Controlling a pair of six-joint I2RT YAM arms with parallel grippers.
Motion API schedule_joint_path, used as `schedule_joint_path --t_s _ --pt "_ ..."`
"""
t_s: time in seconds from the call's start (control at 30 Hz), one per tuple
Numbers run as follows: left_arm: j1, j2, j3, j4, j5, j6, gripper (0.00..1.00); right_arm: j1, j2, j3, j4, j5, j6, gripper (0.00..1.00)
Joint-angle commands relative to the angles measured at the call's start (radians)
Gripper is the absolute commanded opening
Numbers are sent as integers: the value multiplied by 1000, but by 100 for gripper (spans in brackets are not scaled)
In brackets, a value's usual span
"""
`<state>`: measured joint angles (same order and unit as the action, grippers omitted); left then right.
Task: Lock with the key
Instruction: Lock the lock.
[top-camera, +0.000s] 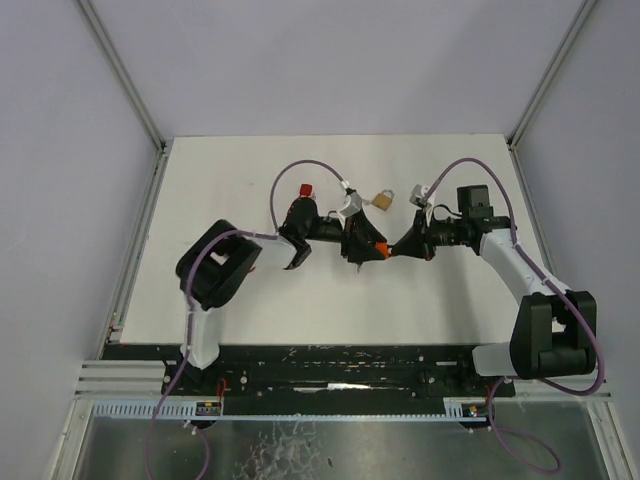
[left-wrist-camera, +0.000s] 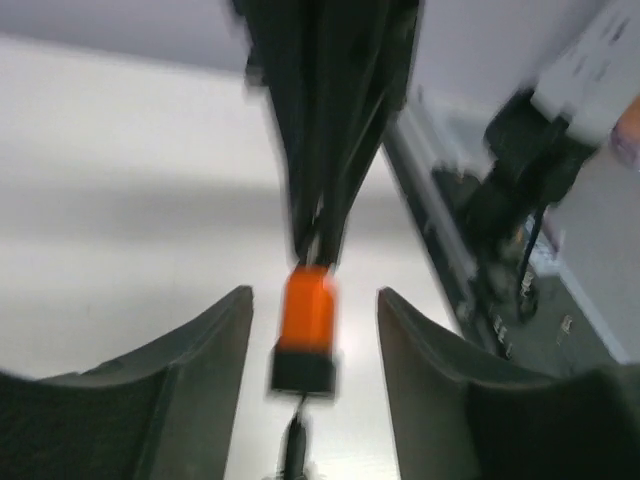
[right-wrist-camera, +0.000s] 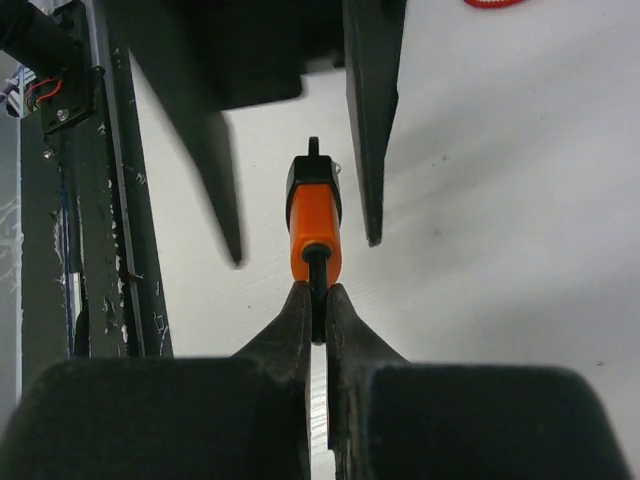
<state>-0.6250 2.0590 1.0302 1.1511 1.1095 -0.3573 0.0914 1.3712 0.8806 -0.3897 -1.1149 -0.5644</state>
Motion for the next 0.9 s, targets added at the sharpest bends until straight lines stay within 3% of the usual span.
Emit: schedule_joint_path --t_s 0.0,0.13,0.23,0.33,0.4,0.6,0.87 --pt "-64 -258 -47 34 -249 253 63 -59 -37 88 -187 -88 -158 0" --pt "-56 -378 -161 -31 -323 355 74 -96 -81 102 -260 -73 -241 0" --pt "-51 -439 -260 -6 -335 386 74 -137 -97 129 -340 -107 -315 0" --pt "-53 -444 -286 12 -302 378 68 -176 -119 133 -383 -143 -353 0" --pt "-58 -424 -281 21 -286 366 58 -198 -132 137 -403 -149 -369 0" --pt "-68 -386 -252 -28 -301 363 56 -228 -152 145 -485 -160 -506 0" --pt "-116 -323 -134 -269 -314 461 48 -228 -159 133 -500 -169 -551 0"
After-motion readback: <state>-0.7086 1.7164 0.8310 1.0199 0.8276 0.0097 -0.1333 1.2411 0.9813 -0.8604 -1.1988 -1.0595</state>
